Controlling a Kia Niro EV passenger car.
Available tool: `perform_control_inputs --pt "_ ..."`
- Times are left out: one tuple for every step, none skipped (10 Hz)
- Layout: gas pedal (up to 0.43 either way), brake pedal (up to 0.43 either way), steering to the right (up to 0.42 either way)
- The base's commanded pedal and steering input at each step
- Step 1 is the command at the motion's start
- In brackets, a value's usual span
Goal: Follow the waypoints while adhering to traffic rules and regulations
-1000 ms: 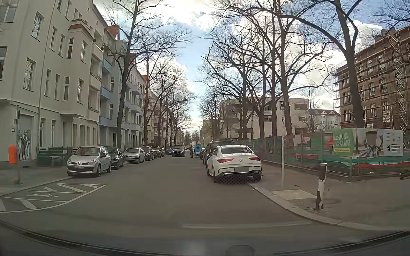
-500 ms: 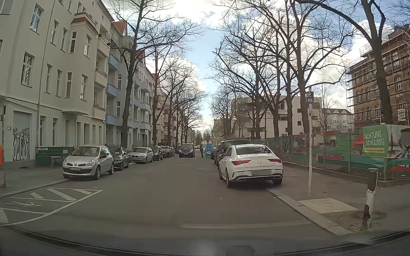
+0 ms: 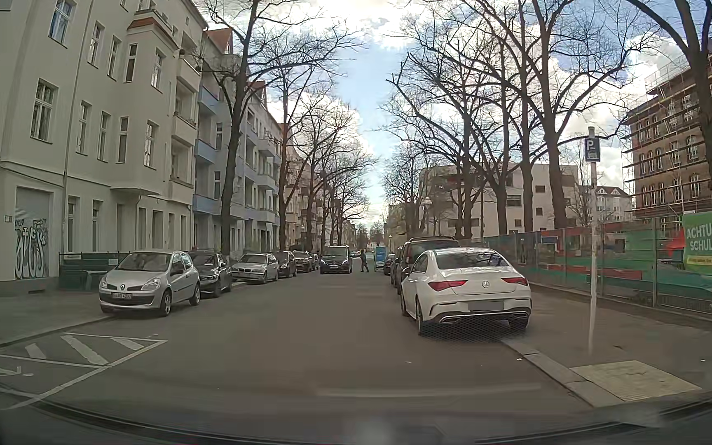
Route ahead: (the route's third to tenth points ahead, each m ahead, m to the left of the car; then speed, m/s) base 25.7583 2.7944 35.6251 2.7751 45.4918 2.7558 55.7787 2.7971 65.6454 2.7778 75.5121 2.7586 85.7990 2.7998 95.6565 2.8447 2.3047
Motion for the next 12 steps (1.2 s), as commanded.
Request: perform_control_inputs --pt "0.0 0.287 -0.085" --pt "0.0 0.293 -0.069" --pt "0.0 0.287 -0.051" --pt "0.0 0.287 -0.037" --pt "0.0 0.293 -0.024" --pt "0.0 0.293 -0.012" --pt "0.0 0.287 -0.006" --pt "0.0 0.287 -0.005" --pt "0.0 0.287 -0.006" --pt "0.0 0.287 -0.006" --pt "0.0 0.287 -0.005" --pt "0.0 0.287 -0.006"
